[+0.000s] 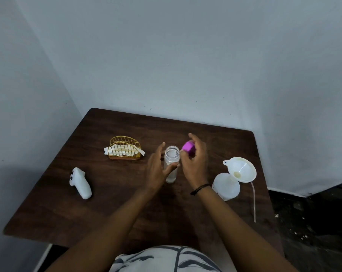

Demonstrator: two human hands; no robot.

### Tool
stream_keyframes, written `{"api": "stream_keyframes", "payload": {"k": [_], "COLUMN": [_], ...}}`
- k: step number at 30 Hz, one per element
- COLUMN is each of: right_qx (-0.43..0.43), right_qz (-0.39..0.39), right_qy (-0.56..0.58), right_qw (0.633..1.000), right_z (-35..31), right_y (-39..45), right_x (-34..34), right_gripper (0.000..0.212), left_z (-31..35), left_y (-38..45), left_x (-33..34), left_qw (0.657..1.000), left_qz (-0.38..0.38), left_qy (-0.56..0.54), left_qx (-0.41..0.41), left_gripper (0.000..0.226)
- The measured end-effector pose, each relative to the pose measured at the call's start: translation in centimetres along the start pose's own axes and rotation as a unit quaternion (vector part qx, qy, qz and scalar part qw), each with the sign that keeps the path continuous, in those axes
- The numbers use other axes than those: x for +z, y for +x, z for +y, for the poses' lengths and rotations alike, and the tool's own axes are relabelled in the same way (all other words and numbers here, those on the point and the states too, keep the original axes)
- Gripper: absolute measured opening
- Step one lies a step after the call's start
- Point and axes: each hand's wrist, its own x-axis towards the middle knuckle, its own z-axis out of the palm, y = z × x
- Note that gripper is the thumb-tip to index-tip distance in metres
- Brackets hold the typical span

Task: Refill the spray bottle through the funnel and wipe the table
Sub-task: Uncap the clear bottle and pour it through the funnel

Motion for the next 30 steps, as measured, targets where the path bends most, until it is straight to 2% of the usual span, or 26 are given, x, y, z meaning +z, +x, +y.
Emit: {"api": "stream_keyframes", "payload": {"k": [4, 8, 12, 14, 19, 23, 25, 28, 30], "right_qx": [0.104, 0.132, 0.126, 0.137, 0.171, 0.141, 0.126, 0.061, 0.027], "right_qz": [0.037, -0.021, -0.1, -0.121, -0.15, -0.153, -0.174, -0.203, -0.182], "right_qy": [-0.031, -0.084, -0.212, -0.217, -0.206, -0.239, -0.195, -0.108, -0.057], "right_qw": [0.993, 0.987, 0.964, 0.959, 0.952, 0.948, 0.957, 0.971, 0.981], "right_z": [2.5, 6.1, 9.5, 10.8, 12.3, 12.1, 11.4, 9.3, 7.6], "right_y": [-0.6, -2.0, -2.9, -3.6, -4.3, -4.1, -4.2, -4.3, -4.2], "right_x": [-0.1, 0.1, 0.4, 0.6, 1.0, 0.9, 0.6, 0.1, -0.1], "right_gripper": [0.029, 0.023, 0.022, 0.021, 0.037, 0.066, 0.076, 0.075, 0.069], "left_z": [-0.3, -0.5, -0.2, -0.5, -1.4, -1.4, -1.4, -0.5, 0.8], "left_y": [0.2, 0.1, 0.2, 0.1, 0.1, 0.4, 0.5, 0.5, 0.6], "left_x": [0.2, 0.3, 0.4, 0.4, 0.6, 0.7, 0.9, 1.0, 0.9], "left_qw": [1.0, 1.0, 1.0, 1.0, 0.999, 0.999, 1.0, 0.999, 0.998], "left_qz": [0.002, 0.002, -0.006, -0.017, -0.028, -0.027, -0.018, 0.026, 0.054], "left_qy": [0.004, 0.007, 0.007, 0.014, 0.017, 0.019, 0.026, 0.03, 0.023], "left_qx": [-0.007, -0.003, 0.007, 0.015, 0.004, -0.002, 0.001, -0.007, 0.017], "left_gripper": [0.093, 0.082, 0.072, 0.067, 0.065, 0.06, 0.059, 0.058, 0.056]}}
